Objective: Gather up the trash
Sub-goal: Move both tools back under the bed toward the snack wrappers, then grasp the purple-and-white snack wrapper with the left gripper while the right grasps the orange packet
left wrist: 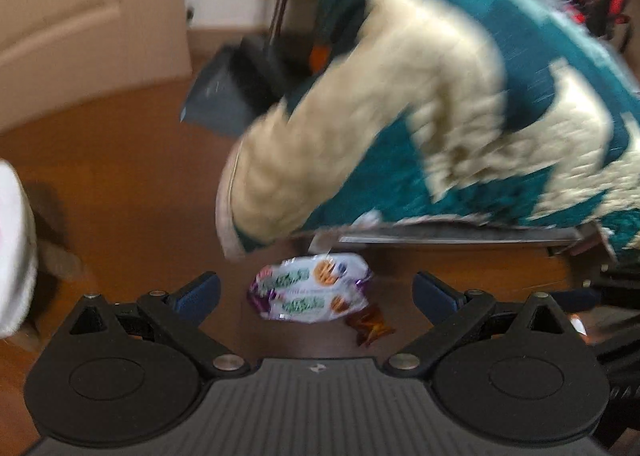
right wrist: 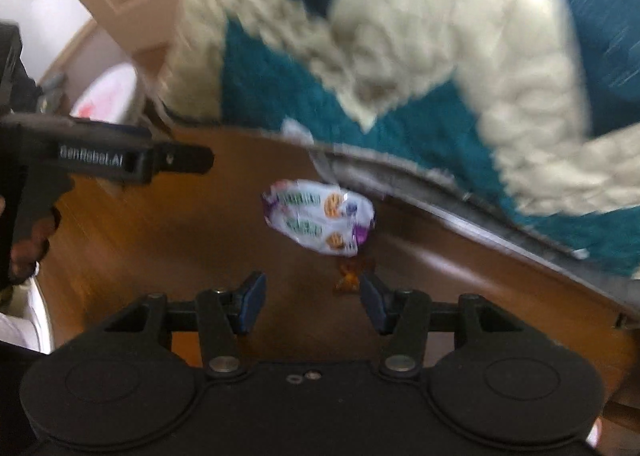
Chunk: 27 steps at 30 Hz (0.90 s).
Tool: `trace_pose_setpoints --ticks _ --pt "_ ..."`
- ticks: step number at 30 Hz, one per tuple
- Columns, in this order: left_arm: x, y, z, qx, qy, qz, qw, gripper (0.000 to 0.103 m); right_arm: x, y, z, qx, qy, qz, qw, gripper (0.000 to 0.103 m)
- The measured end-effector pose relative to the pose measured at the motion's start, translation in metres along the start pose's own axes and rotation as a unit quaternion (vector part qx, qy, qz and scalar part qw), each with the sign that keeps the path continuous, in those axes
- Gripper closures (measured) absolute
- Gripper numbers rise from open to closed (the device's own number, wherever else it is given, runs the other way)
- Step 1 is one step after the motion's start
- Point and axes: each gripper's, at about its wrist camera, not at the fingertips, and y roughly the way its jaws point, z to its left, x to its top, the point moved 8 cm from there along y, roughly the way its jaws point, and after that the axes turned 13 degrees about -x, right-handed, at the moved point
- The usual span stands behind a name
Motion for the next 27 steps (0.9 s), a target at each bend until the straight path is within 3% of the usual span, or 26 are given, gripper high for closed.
trace_pose_setpoints --ticks 10,15,21,26,27 --pt "-0.041 0.12 0.071 0.028 -0.052 0.067 0.996 0.001 -0.013 0.13 0.007 -0.007 0.01 0.072 0.997 0.052" --pt "-0.057 0.16 0.099 0.053 -0.076 0.082 0.9923 0.001 -0.013 0.172 0.009 -0.017 0.023 0.093 0.995 0.052" --pt "-0.06 0.188 0.107 0.046 -0.095 0.09 0.9904 0.001 -0.017 0.211 0.007 -0.032 0.047 0.131 0.99 0.052" --pt "-0.059 0.204 0.116 0.041 -0.122 0.09 0.9876 0.011 -0.022 0.229 0.004 -0.041 0.052 0.147 0.987 0.052" --pt "-0.059 0.206 0.119 0.041 -0.128 0.09 0.9867 0.018 -0.022 0.231 0.004 -0.039 0.051 0.149 0.987 0.053"
